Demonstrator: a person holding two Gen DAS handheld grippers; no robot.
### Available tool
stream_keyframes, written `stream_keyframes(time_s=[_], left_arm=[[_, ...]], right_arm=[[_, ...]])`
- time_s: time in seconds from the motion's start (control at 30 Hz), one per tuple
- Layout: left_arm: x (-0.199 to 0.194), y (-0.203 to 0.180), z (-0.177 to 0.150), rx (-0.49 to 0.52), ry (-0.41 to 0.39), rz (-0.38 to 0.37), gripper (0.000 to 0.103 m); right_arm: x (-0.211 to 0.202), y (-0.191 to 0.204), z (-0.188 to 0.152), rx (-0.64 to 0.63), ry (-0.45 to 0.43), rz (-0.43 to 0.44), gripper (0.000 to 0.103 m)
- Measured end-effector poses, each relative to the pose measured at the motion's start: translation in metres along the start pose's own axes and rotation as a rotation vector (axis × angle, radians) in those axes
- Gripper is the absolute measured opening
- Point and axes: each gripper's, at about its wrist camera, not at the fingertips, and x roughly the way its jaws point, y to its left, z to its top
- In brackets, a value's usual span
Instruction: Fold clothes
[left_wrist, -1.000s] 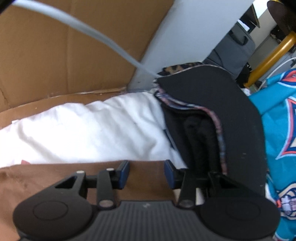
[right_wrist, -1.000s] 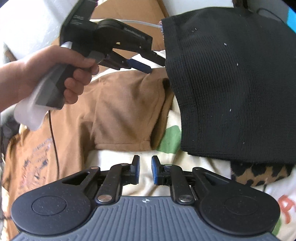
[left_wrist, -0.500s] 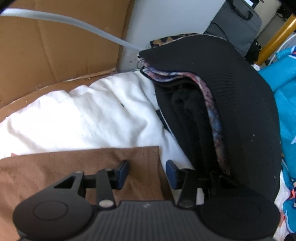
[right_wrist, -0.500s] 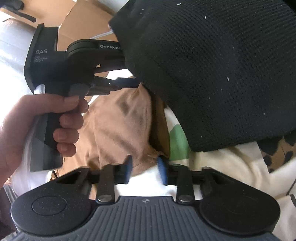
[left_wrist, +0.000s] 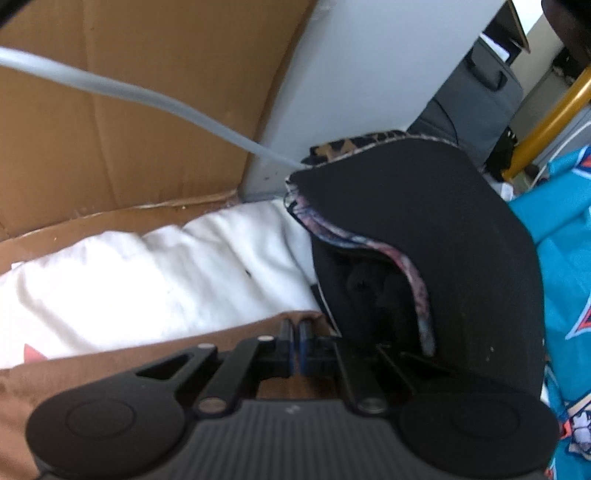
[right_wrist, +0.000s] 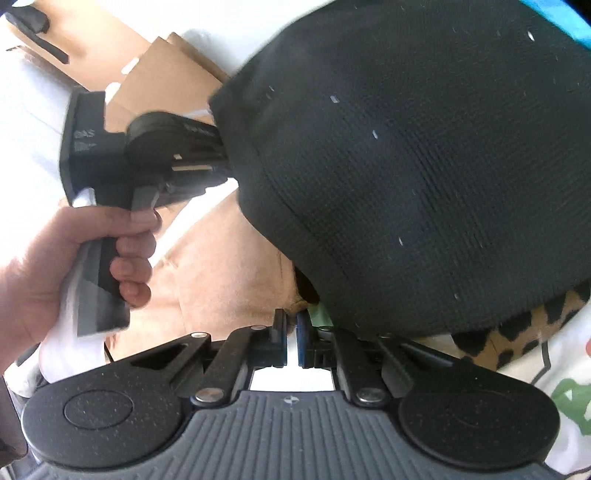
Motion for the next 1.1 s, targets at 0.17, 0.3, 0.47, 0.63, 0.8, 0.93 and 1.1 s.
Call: stream_keyframes(time_s=[0.17,0.3,0.47,0.63,0.8,0.93,1.1], left_arm=[[-0.015,0.013,0.006,-0.018,-0.002,-0.047,0.03],[-0.049,0.031,0.017,0.021,-0.042,-0.035,0.046],[-0.097,0.072,0.029,0.069,-0.042,0.068,0.046],[-0.13,0.118,0.031,0.021,-0.048,0.187,0.047],[-0.141,0.159,0.018,-0.007,-0.019,0.278,0.048],[-0.145,0.192,-0.003,-0.052,0.019,0.361,0.048],[-0.144,0.221,-0.026,-0.131,0.022,0.392,0.047]], right_arm=[[0.005,-0.01,-0.006,0.045,0.051,-0.004,0.008],[-0.003,-0.008,-0.007,0.035,0.029,0.029,0.025],[-0.003,-0.005,-0.006,0.04,0.037,0.035,0.025],[0.001,-0.003,-0.006,0.04,0.039,0.028,0.025],[-0.002,-0.001,-0.005,0.05,0.045,0.016,0.025],[-0.003,0.009,-0.006,0.022,0.071,-0.003,0.025],[-0.02,0.027,-0.001,-0.09,0.092,0.015,0.025]])
